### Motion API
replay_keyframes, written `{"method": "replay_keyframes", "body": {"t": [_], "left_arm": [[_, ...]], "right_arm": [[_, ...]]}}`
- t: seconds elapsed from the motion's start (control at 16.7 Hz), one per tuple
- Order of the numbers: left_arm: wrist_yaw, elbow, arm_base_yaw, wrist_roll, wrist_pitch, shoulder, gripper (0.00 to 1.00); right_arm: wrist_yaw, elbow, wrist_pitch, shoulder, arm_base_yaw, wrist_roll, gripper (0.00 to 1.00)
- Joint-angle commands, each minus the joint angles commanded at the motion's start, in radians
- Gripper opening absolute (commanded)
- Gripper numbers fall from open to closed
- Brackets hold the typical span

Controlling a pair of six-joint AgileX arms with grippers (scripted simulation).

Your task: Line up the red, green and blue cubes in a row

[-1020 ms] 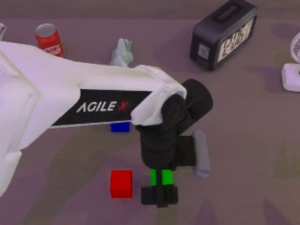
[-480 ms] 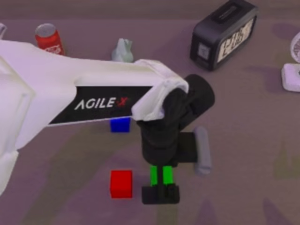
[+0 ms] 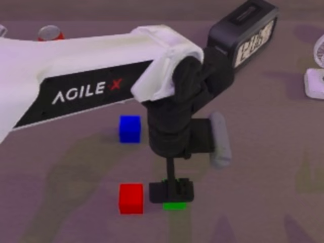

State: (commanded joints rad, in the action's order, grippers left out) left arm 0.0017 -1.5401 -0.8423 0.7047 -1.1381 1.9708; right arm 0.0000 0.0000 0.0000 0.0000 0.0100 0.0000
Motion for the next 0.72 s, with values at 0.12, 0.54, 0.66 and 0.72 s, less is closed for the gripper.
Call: {"method": "replay_keyframes", "body": {"t": [0.12, 0.54, 0.66, 0.72], "left_arm": [[0.000, 0.002, -0.005, 0.000, 0.003, 0.004, 1.00], [-0.002, -0.101, 0.062, -0.217, -0.028, 0.084, 1.00], [0.000, -0.152, 0.107, -0.370, -0.046, 0.128, 1.00], [0.001, -0.179, 0.132, -0.461, -0.056, 0.151, 1.00]], "right_arm": [[0.000, 0.000, 0.000, 0.000, 0.000, 0.000, 1.00], [0.000, 0.000, 0.000, 0.000, 0.000, 0.000, 1.00], [0.000, 0.000, 0.000, 0.000, 0.000, 0.000, 1.00], [0.000, 0.000, 0.000, 0.000, 0.000, 0.000, 1.00]]}}
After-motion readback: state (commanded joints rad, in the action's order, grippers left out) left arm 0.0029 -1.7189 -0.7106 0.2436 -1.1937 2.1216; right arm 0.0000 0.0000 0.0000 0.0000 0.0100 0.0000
